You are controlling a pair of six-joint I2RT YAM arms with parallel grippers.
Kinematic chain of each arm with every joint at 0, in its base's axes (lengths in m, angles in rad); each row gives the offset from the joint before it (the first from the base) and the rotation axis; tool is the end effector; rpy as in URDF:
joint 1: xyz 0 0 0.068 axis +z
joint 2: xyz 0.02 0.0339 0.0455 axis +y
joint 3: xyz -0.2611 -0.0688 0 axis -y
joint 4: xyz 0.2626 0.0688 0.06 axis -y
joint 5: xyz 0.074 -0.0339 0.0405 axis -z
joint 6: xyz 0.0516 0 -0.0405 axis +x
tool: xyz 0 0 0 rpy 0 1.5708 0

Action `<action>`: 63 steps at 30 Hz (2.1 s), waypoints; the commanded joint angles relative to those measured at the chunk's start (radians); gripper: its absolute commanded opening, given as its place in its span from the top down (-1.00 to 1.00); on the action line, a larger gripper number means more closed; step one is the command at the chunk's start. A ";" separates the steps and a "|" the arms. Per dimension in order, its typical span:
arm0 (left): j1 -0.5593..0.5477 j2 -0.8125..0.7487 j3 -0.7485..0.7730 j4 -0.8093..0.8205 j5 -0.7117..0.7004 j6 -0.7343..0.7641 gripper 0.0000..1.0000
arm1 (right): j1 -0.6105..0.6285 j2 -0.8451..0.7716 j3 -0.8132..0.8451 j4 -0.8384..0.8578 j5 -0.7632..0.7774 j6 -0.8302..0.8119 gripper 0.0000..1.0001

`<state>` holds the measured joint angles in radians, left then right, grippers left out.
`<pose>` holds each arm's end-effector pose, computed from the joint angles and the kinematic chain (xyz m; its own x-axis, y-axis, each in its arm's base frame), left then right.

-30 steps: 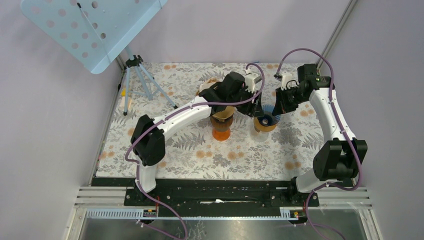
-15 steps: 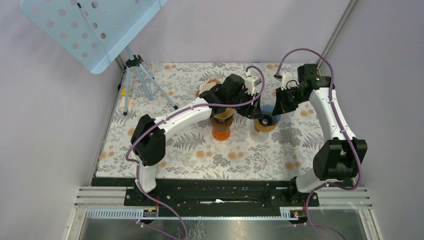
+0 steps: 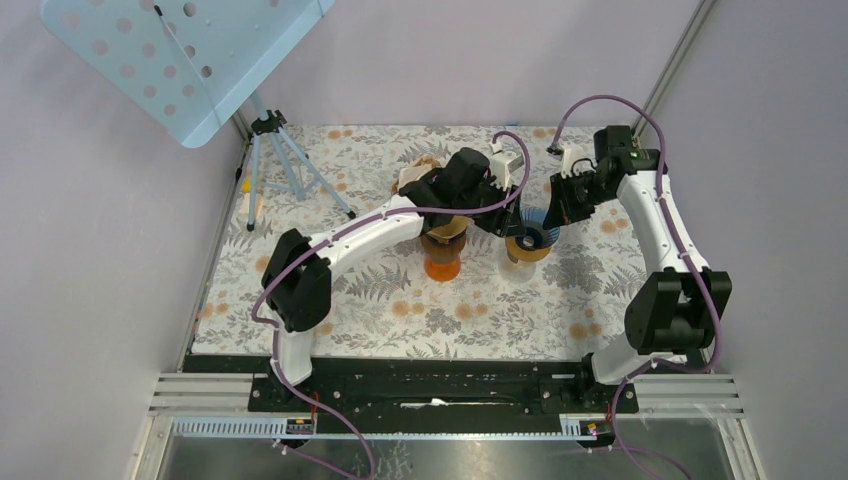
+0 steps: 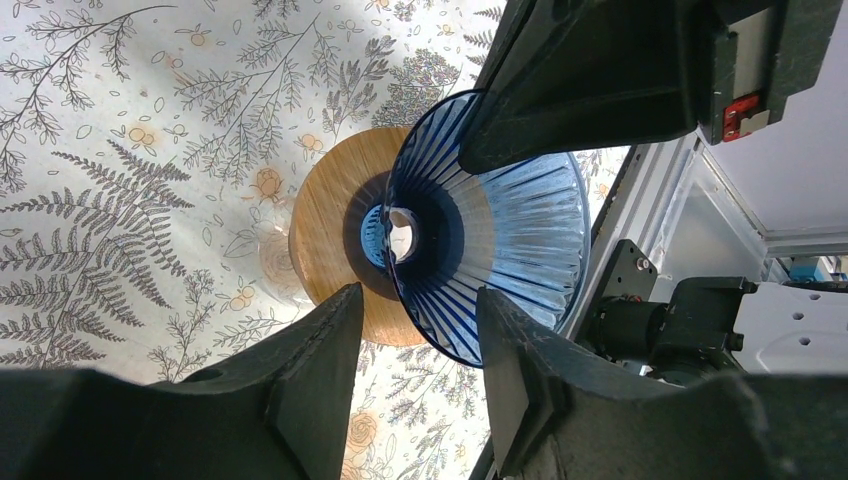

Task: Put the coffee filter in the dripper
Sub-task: Place the coffee dripper in the dripper holder.

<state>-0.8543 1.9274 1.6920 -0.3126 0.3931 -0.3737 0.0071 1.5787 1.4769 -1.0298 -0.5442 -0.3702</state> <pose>0.3032 -0.3782 0.2919 -0.6512 0.2343 -0.7218 0.7235 0.4787 -0.4974 0.3394 0.0291 0.3007 -0.7619 -0.3150 -0.5659 -0.5383 0.7938 0.2830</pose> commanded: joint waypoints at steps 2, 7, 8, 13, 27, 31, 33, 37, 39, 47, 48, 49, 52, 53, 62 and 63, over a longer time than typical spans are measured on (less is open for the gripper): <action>-0.005 0.012 -0.024 0.031 -0.006 0.022 0.04 | 0.001 0.065 -0.013 -0.025 0.146 -0.052 1.00; -0.004 0.013 -0.054 0.041 -0.010 0.021 0.06 | 0.002 0.075 0.015 -0.040 0.180 -0.055 1.00; -0.005 0.013 -0.057 0.043 -0.010 0.021 0.07 | 0.001 0.077 0.020 -0.043 0.185 -0.055 1.00; -0.003 0.010 -0.076 0.048 -0.009 0.019 0.11 | 0.002 0.094 0.050 -0.061 0.196 -0.055 1.00; 0.007 0.012 -0.101 0.050 0.005 0.006 0.24 | 0.022 0.132 0.034 -0.043 0.230 -0.048 1.00; 0.008 0.014 -0.120 0.056 0.005 -0.003 0.28 | 0.030 0.137 0.023 -0.031 0.238 -0.041 1.00; 0.007 0.014 -0.130 0.060 0.005 -0.005 0.30 | 0.034 0.135 0.010 -0.020 0.244 -0.036 1.00; 0.008 0.014 -0.142 0.056 -0.005 -0.002 0.33 | 0.042 0.129 -0.009 -0.001 0.249 -0.025 1.00; 0.008 0.015 -0.151 0.059 -0.005 -0.001 0.33 | 0.045 0.127 -0.019 0.008 0.250 -0.021 1.00; 0.008 0.036 -0.140 0.049 -0.002 0.002 0.35 | 0.047 0.132 -0.072 0.046 0.266 -0.022 1.00; 0.008 0.040 -0.137 0.047 -0.001 0.002 0.35 | 0.047 0.132 -0.080 0.051 0.270 -0.022 1.00; 0.008 0.042 -0.136 0.045 -0.002 0.002 0.35 | 0.046 0.133 -0.085 0.056 0.272 -0.022 1.00; 0.008 0.047 -0.138 0.044 0.001 0.001 0.36 | 0.047 0.132 -0.107 0.066 0.277 -0.023 1.00; 0.008 0.049 -0.139 0.045 -0.001 0.000 0.35 | 0.047 0.131 -0.111 0.069 0.277 -0.022 1.00; 0.008 0.066 -0.162 0.048 -0.006 -0.009 0.37 | 0.047 0.119 -0.149 0.087 0.272 -0.008 1.00; 0.006 0.066 -0.165 0.050 -0.006 -0.011 0.38 | 0.048 0.118 -0.150 0.087 0.270 -0.006 1.00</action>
<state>-0.8440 1.9205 1.5890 -0.1417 0.4141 -0.4274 0.0391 1.5818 1.4429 -0.9543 -0.4736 -0.3321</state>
